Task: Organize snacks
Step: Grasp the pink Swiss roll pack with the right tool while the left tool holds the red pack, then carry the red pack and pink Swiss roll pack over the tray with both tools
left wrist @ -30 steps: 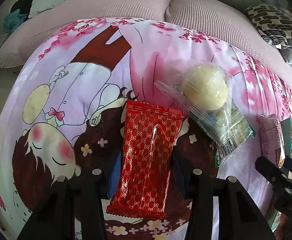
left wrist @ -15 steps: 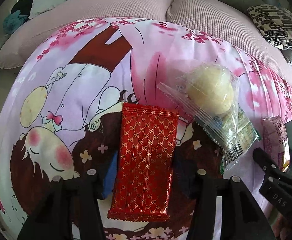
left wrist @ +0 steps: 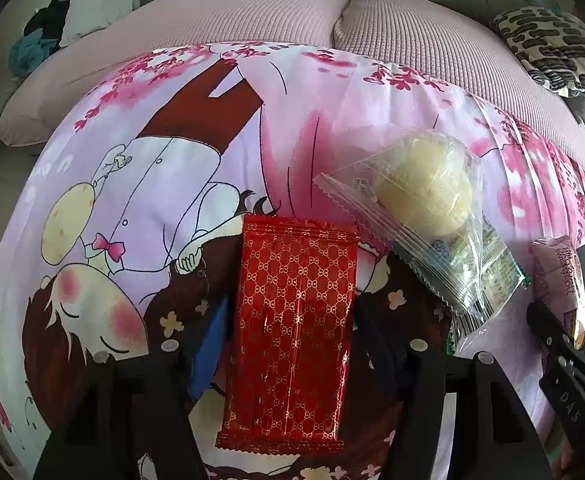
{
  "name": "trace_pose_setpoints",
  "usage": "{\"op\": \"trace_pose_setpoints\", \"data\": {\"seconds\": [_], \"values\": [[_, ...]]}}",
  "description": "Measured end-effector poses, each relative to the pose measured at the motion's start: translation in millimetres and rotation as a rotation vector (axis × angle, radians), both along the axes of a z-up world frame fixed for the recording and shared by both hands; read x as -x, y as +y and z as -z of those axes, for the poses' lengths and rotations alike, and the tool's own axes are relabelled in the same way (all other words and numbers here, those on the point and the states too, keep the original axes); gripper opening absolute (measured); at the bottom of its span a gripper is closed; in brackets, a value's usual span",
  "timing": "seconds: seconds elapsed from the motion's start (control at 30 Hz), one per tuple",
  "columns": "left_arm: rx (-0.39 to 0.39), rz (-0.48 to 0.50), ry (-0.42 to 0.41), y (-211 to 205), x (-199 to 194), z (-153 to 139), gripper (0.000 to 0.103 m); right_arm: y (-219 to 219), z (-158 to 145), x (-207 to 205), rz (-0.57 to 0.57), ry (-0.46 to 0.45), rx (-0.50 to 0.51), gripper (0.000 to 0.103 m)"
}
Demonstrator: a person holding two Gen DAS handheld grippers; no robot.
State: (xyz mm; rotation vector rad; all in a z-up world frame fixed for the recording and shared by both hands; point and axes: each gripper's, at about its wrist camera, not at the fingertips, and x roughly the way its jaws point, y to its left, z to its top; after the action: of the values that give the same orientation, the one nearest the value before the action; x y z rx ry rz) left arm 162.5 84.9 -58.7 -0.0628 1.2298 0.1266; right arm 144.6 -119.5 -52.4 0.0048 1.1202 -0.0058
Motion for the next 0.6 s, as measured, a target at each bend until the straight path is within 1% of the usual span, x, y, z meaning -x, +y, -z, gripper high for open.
{"op": "trace_pose_setpoints", "data": {"seconds": [0.13,0.2,0.37,0.43,0.6], "values": [[-0.006,0.0,-0.002,-5.6,5.0,-2.7,0.063,-1.9,-0.2,15.5,0.022,-0.028,-0.022,0.053],[-0.005,0.01,-0.003,-8.1,7.0,-5.4,0.056,-2.9,-1.1,20.6,0.028,-0.028,-0.035,0.052],[-0.024,0.031,-0.008,-14.9,9.6,-9.6,0.048,-8.7,-4.4,35.9,0.05,-0.035,-0.093,0.047],[-0.028,0.03,-0.009,-16.4,10.9,-10.8,0.047,-12.1,-6.5,44.4,0.061,-0.044,-0.13,0.046],[-0.044,0.019,-0.004,-17.1,17.4,-14.8,0.047,-15.8,-10.3,56.4,0.067,-0.058,-0.175,0.045]]}}
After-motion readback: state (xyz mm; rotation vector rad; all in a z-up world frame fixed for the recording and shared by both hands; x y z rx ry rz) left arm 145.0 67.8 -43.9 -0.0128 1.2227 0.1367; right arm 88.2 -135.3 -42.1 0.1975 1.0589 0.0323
